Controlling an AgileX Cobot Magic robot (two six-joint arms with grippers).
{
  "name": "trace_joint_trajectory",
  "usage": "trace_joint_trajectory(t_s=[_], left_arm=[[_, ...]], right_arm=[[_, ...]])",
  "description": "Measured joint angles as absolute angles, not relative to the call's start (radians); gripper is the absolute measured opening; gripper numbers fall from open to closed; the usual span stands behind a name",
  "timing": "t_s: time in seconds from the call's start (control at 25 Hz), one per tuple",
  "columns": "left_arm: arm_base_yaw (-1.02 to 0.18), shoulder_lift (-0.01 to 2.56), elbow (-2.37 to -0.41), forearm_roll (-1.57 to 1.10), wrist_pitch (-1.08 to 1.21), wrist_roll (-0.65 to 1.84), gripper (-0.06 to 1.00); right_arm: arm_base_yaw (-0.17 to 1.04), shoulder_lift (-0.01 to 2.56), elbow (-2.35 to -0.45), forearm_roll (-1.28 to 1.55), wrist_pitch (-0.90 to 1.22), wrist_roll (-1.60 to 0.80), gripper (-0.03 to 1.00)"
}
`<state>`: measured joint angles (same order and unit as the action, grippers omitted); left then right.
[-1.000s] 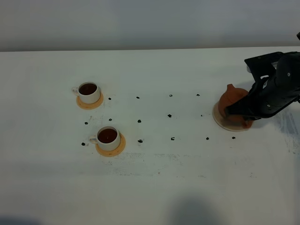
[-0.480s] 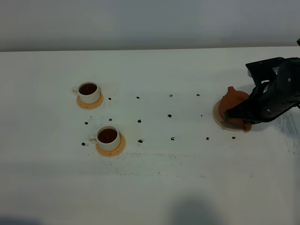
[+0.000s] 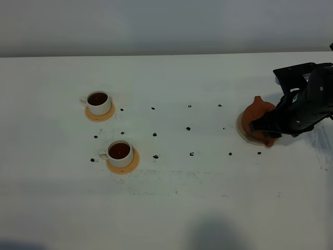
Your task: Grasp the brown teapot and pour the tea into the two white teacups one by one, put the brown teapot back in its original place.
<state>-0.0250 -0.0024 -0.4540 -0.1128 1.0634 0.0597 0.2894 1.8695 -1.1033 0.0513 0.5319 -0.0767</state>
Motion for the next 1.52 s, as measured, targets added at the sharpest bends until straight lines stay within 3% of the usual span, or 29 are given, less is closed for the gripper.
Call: trace_joint_trajectory(t_s=[0.16, 0.4, 0.8, 1.52], left_arm=[[-0.025, -0.002, -0.454, -0.113, 1.063, 0.060, 0.60], [-0.025, -0.002, -0.454, -0.113, 1.063, 0.060, 0.60], [-0.025, -0.002, -0.454, -0.113, 1.063, 0.060, 0.60], [-0.025, -0.002, -0.454, -0.113, 1.063, 0.060, 0.60]], right_arm=[[0.289, 1.831, -1.103, 0.050, 0.544, -0.077, 0.55], [0.289, 1.698, -1.103, 0.046, 0.617, -0.072, 0.54], [0.289, 1.345, -1.070, 0.040, 0.852, -0.037, 0.42], [0.289, 0.494, -0.629, 0.058, 1.076, -0.039, 0.21]])
